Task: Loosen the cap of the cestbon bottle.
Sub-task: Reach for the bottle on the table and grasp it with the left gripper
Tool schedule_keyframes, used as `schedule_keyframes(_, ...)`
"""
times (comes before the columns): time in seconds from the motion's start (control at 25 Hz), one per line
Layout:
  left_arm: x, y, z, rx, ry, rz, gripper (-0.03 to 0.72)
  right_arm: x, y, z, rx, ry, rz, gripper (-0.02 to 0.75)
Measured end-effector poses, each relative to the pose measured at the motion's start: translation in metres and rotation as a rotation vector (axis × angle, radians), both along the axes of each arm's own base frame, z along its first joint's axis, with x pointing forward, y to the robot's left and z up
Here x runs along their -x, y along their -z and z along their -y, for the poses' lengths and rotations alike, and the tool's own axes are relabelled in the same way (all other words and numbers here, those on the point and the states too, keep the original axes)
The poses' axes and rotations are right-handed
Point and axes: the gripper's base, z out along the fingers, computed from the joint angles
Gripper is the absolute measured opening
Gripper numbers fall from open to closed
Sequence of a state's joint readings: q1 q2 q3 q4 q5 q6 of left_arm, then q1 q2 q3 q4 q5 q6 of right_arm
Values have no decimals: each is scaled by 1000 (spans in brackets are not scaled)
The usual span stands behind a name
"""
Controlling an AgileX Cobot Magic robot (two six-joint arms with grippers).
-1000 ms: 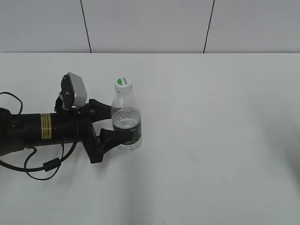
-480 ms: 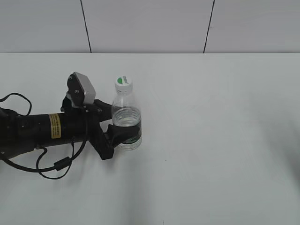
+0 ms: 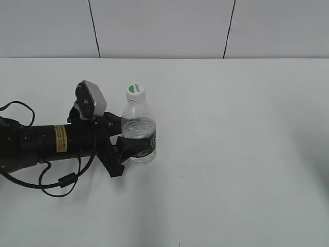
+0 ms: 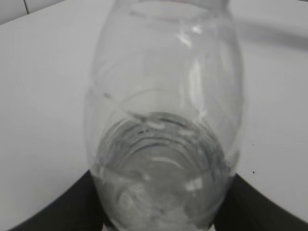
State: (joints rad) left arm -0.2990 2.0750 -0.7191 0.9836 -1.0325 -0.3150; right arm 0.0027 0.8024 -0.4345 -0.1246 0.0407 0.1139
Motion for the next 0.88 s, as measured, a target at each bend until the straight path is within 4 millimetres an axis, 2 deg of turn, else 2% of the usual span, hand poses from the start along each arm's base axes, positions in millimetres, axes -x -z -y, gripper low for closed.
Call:
schedule_keyframes(0.28, 0, 0, 0, 0, 1, 0, 374, -24, -24, 3, -10, 45, -260, 584)
schedule_keyframes(0.52, 0, 0, 0, 0, 4, 1, 372, -53, -33, 2, -12, 40, -587, 573)
schedule_keyframes(0.8, 0, 0, 0, -1, 5, 1, 372, -91, -35, -9, -100, -36, -950, 435)
schedule_keyframes(0.88, 1, 0, 0, -4, 16, 3, 372, -104, -37, -12, -132, -54, -990, 411)
